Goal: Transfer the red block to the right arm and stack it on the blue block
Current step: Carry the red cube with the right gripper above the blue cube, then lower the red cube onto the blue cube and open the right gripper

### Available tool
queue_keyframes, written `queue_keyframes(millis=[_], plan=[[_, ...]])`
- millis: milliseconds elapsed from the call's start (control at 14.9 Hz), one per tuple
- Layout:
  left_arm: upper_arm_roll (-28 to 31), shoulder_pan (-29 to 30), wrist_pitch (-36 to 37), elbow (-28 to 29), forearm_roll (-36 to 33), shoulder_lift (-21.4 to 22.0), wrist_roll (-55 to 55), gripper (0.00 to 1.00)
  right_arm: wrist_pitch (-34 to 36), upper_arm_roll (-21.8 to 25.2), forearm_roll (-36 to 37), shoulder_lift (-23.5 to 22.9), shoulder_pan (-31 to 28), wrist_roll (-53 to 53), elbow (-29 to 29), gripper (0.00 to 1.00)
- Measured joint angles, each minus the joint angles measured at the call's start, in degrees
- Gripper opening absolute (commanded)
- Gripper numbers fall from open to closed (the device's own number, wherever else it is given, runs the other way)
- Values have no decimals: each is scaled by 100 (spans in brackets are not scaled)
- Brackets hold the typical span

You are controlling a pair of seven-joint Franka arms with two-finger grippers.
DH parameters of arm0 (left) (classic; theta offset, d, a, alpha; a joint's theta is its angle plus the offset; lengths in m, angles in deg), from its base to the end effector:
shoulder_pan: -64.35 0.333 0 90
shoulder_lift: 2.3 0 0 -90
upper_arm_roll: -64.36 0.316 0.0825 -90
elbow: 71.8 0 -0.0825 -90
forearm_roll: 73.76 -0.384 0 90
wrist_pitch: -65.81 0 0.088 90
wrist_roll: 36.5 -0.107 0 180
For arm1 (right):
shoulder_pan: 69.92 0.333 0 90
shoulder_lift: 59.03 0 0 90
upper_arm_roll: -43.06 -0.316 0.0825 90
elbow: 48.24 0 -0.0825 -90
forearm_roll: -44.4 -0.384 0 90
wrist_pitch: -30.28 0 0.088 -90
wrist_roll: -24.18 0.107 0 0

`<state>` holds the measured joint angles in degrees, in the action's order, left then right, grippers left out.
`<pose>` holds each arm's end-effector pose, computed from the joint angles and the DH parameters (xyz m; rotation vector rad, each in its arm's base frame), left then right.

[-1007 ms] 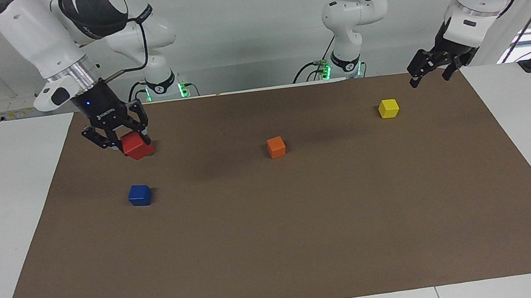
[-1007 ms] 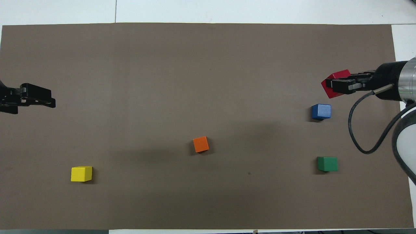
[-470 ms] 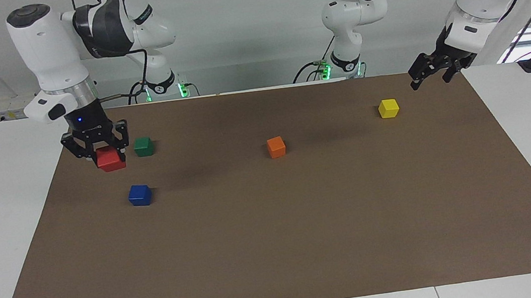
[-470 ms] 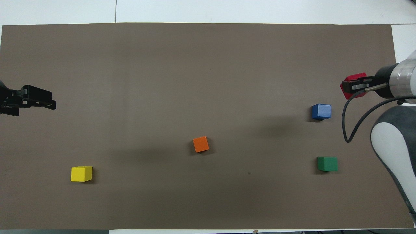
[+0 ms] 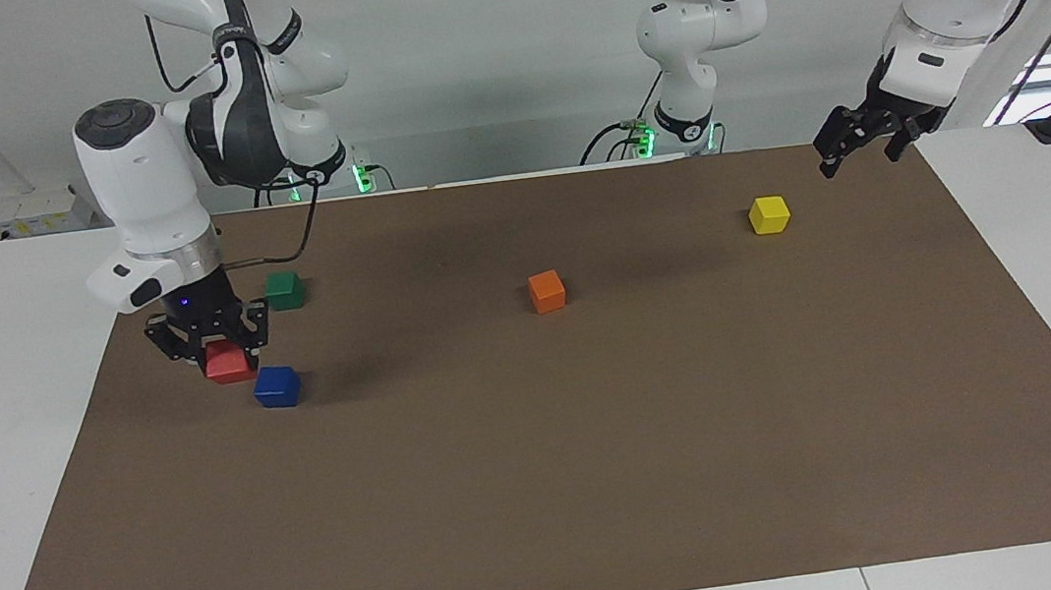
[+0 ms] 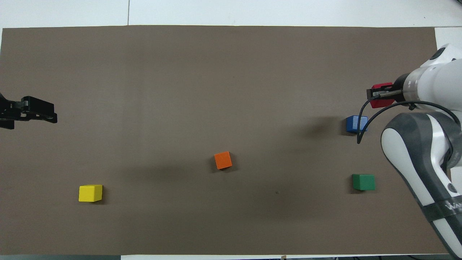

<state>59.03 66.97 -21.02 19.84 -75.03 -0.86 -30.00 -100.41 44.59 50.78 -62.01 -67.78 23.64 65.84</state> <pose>0.5399 -0.0237 0.6201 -3.1095 -0.1039 0.0883 0.5891 0.0038 0.4600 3.0238 0.1253 0.3616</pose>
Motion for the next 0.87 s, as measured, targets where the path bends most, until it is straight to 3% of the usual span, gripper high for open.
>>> queue_keyframes(millis=[201, 872], plan=[[14, 2, 25, -41, -40, 0, -36, 100, -577, -7, 6, -24, 0, 290, 532, 0], [420, -575, 219, -47, -40, 2, -120, 100, -1341, -15, 7, -85, -329, 739, 1302, 0]])
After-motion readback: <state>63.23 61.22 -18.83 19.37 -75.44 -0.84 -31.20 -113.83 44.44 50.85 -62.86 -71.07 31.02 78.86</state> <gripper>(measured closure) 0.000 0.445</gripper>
